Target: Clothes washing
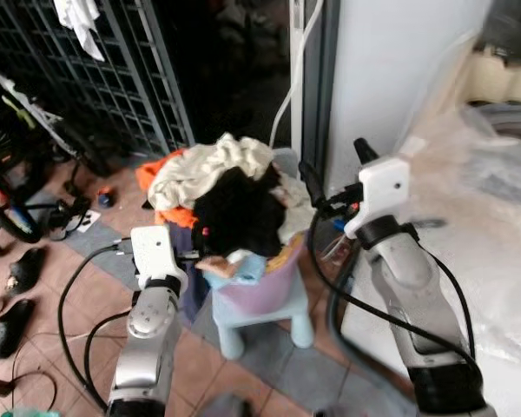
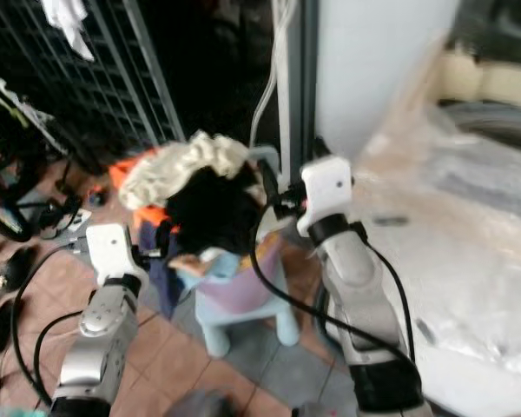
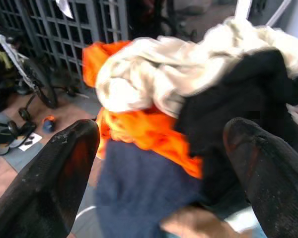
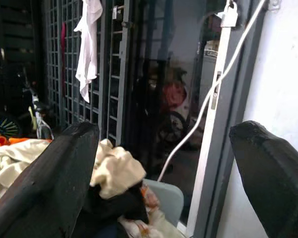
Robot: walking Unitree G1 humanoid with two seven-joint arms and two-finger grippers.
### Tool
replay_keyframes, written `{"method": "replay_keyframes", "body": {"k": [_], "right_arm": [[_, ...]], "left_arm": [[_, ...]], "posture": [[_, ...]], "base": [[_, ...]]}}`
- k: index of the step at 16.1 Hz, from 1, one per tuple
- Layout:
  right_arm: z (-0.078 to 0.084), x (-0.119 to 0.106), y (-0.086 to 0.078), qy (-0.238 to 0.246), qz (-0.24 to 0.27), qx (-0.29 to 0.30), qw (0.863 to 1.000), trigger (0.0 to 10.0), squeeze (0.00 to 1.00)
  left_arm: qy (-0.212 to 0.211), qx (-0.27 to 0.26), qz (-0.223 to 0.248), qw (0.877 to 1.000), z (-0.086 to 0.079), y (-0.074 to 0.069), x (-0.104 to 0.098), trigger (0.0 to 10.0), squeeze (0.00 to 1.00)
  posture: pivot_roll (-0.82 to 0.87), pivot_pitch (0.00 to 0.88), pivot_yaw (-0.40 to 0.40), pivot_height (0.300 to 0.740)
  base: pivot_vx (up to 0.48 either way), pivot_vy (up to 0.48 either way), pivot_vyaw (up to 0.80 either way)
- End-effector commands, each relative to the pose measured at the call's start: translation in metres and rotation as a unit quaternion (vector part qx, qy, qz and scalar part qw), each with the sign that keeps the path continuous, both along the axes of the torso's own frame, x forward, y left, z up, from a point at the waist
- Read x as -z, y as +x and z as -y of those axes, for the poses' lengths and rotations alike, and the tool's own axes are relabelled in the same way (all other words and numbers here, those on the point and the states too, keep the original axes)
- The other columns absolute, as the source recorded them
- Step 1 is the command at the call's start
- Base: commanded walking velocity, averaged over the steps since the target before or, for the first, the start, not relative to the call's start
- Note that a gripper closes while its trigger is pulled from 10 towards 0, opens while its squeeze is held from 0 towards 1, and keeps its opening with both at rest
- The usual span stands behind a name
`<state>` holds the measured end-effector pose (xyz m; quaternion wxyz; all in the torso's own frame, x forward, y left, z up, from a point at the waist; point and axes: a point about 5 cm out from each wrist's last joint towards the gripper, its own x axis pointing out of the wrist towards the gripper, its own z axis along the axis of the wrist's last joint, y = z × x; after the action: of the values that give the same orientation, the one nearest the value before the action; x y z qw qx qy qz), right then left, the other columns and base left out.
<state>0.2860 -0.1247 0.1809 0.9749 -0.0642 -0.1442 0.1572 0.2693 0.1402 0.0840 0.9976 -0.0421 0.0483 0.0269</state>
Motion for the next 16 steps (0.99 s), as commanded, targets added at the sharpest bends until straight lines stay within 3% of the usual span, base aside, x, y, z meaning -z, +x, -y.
{"method": "replay_keyframes", "body": {"k": [1,3,7,10,16], "right_arm": [[-0.009,-0.004,0.000,0.006,0.007,-0.014,1.000,10.0,0.00],[-0.009,-0.004,0.000,0.006,0.007,-0.014,1.000,10.0,0.00],[-0.001,0.017,0.000,-0.003,-0.035,0.003,0.999,10.0,0.00],[-0.001,0.033,-0.006,-0.021,-0.065,-0.011,0.998,10.0,0.00],[0.017,0.063,-0.022,-0.047,-0.124,0.013,0.991,10.0,0.00]], "left_arm": [[0.007,-0.018,0.001,1.000,-0.011,0.001,-0.002,10.0,0.00],[0.008,-0.019,0.003,1.000,-0.011,0.003,-0.002,10.0,0.00],[0.018,-0.017,0.016,1.000,-0.013,0.001,-0.005,10.0,0.00],[0.017,-0.014,0.019,1.000,-0.011,-0.001,-0.005,10.0,0.00],[0.015,-0.020,0.017,1.000,-0.015,-0.007,-0.002,10.0,0.00]], "posture": [[-0.07,0.000,0.124,0.740],[-0.07,0.000,0.124,0.740],[-0.07,0.000,0.121,0.740],[-0.07,0.000,0.115,0.740],[-0.07,0.000,0.112,0.740]], "base": [[0.000,0.000,0.80],[0.000,0.000,0.80],[0.000,0.000,0.00],[0.293,0.000,0.00],[0.398,0.000,0.00]]}}
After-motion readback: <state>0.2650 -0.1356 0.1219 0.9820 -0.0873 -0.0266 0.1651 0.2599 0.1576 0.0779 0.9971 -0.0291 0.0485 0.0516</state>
